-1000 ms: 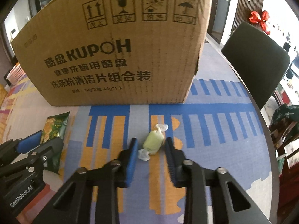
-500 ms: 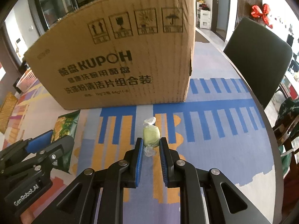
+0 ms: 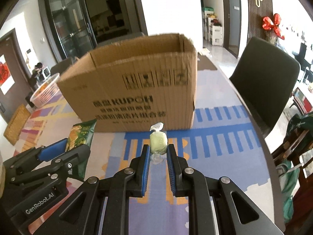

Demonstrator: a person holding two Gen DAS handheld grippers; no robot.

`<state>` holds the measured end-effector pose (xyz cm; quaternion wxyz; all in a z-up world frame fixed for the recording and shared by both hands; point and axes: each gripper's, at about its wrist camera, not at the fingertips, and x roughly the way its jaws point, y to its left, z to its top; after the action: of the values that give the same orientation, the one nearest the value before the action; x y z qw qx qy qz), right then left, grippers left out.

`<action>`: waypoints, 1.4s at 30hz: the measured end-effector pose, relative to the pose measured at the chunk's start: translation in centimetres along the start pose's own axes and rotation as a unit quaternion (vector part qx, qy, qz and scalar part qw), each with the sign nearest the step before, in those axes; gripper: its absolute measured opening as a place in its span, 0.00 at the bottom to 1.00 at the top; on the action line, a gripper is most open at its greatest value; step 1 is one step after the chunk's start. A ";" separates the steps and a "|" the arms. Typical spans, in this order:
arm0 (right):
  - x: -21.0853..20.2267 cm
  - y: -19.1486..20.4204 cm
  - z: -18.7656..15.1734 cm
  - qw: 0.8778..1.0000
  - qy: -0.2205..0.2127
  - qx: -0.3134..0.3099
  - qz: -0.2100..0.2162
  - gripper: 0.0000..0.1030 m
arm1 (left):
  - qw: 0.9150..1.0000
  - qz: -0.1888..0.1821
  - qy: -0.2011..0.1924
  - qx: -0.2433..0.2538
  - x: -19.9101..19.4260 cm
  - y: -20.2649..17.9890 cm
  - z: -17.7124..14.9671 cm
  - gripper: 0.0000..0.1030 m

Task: Organize snacks
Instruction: 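Carry both items over the box and open both tools to drop them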

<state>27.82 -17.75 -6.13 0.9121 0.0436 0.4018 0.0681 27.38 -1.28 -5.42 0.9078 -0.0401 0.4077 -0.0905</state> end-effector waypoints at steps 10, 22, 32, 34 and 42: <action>-3.3 1.5 2.5 0.999 -0.046 -0.007 0.017 0.18 | 0.999 -0.004 -0.049 0.007 -4.2 -0.5 1.9 0.42; -6.4 2.2 5.4 0.995 -0.096 -0.015 0.026 0.18 | 0.995 0.001 -0.094 0.018 -7.3 -0.9 4.4 0.42; -7.5 3.0 9.2 0.992 -0.119 -0.035 0.026 0.18 | 0.993 0.003 -0.114 0.027 -8.0 -0.4 8.0 0.42; -7.4 3.2 10.0 0.992 -0.121 -0.037 0.025 0.18 | 0.993 0.002 -0.113 0.026 -8.0 -0.1 8.8 0.42; -6.7 3.7 13.3 0.991 -0.121 -0.054 0.021 0.18 | 0.994 0.004 -0.101 0.032 -7.0 0.7 12.7 0.42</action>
<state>32.80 -15.48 8.22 0.9533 0.0109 0.2837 0.1027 32.36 0.76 8.05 0.9455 -0.0182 0.3107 -0.0957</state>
